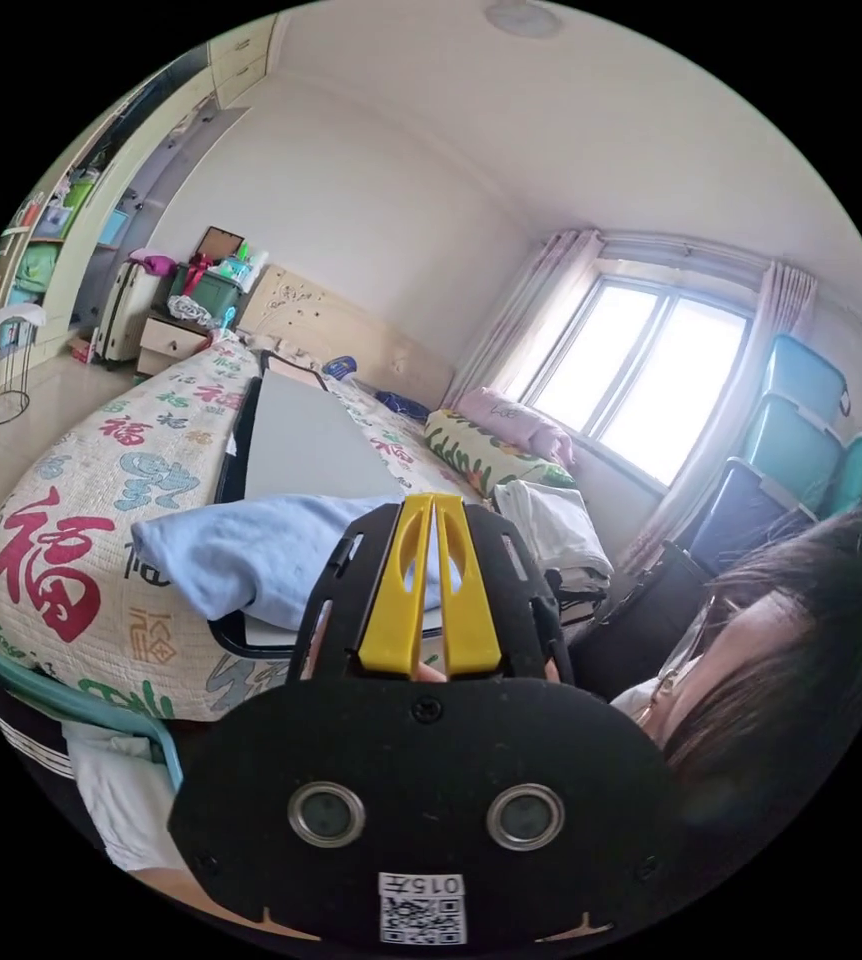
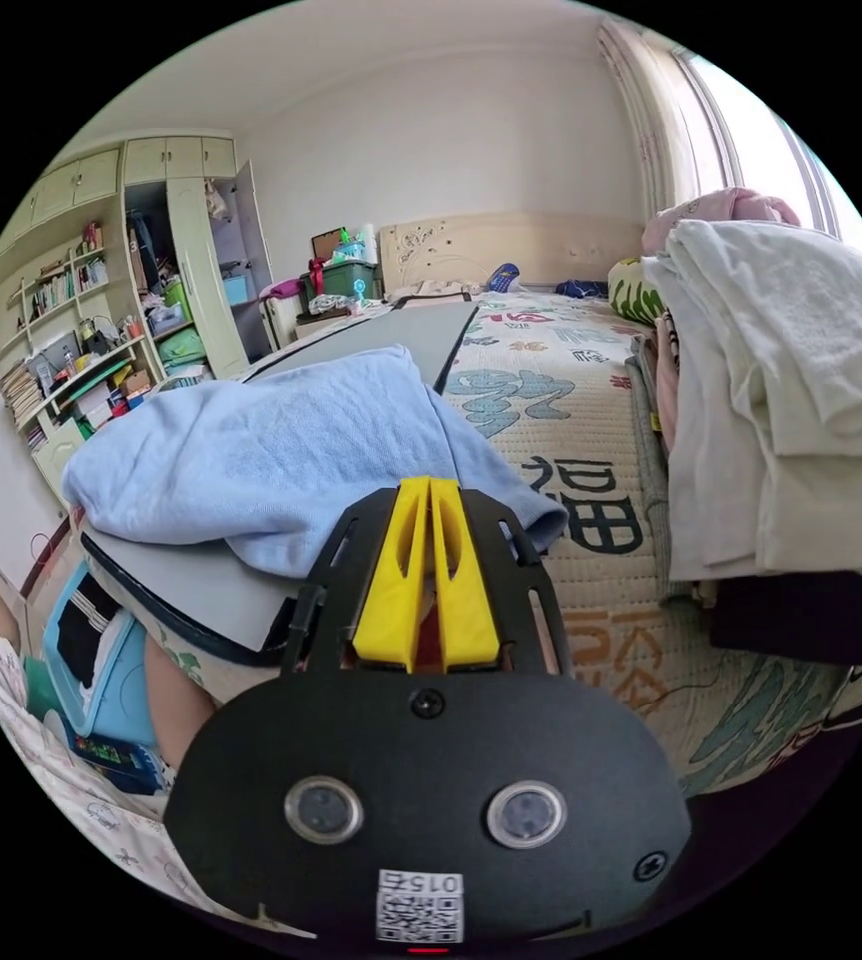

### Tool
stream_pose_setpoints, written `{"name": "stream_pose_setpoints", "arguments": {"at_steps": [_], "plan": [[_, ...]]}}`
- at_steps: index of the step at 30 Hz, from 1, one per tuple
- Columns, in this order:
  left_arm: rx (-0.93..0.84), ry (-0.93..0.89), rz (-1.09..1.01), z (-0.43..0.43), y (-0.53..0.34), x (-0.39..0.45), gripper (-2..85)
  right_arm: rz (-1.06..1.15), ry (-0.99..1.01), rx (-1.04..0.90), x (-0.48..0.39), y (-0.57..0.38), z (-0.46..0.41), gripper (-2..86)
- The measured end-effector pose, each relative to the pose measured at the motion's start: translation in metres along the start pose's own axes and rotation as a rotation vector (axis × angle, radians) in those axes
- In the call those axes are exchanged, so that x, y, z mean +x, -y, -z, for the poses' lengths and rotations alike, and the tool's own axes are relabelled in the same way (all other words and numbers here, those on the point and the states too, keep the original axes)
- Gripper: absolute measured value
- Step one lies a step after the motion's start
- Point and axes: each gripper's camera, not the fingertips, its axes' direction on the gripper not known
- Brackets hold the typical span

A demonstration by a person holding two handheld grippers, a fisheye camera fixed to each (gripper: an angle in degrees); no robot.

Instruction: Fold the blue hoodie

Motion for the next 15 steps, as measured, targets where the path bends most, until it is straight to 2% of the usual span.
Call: {"name": "stream_pose_setpoints", "arguments": {"at_steps": [10, 15], "plan": [[0.086, -0.094, -0.018, 0.059, -0.029, -0.046, -0.8, -0.137, 0.035, 0.0, 0.04, -0.011, -0.023, -0.9], [0.123, -0.134, -0.066, 0.082, -0.041, -0.061, -0.7, -0.293, 0.011, 0.106, 0.066, -0.038, -0.012, -0.6]]}}
